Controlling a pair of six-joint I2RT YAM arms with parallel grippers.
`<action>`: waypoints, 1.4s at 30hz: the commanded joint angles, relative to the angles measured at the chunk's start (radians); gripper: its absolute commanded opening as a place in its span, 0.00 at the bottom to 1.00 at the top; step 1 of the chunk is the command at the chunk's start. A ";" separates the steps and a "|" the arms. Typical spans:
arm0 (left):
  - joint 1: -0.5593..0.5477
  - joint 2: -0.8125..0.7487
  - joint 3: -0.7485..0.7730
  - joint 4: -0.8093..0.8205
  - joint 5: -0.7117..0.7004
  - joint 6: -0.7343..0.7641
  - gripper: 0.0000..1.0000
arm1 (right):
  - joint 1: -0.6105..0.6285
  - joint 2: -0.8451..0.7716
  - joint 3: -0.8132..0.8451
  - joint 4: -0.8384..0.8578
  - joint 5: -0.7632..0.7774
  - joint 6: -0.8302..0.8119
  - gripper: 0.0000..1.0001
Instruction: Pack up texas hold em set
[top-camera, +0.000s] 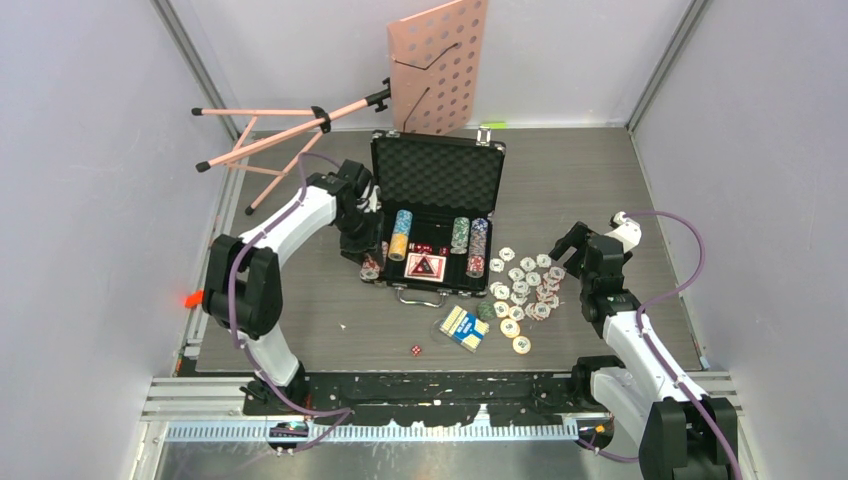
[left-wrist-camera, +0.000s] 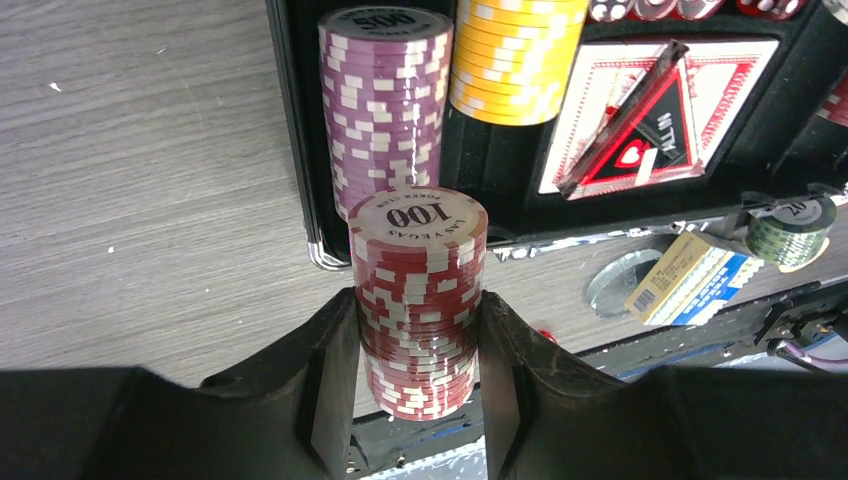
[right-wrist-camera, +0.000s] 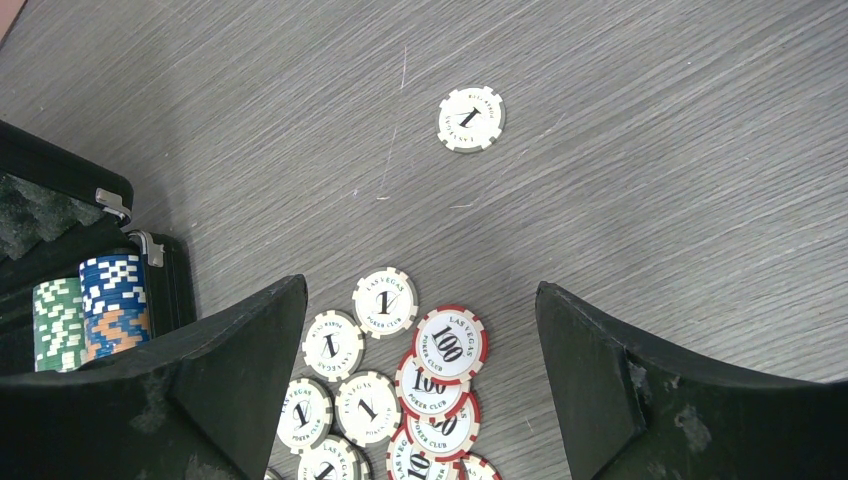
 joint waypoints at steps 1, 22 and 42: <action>0.009 0.025 0.041 0.016 0.009 0.013 0.00 | 0.002 0.003 0.043 0.023 -0.001 -0.002 0.91; 0.009 -0.200 -0.089 -0.039 0.027 0.013 0.00 | 0.001 0.003 0.042 0.024 -0.002 -0.003 0.90; 0.009 -0.014 0.040 -0.095 0.043 0.059 0.00 | 0.001 0.003 0.043 0.023 0.001 0.001 0.91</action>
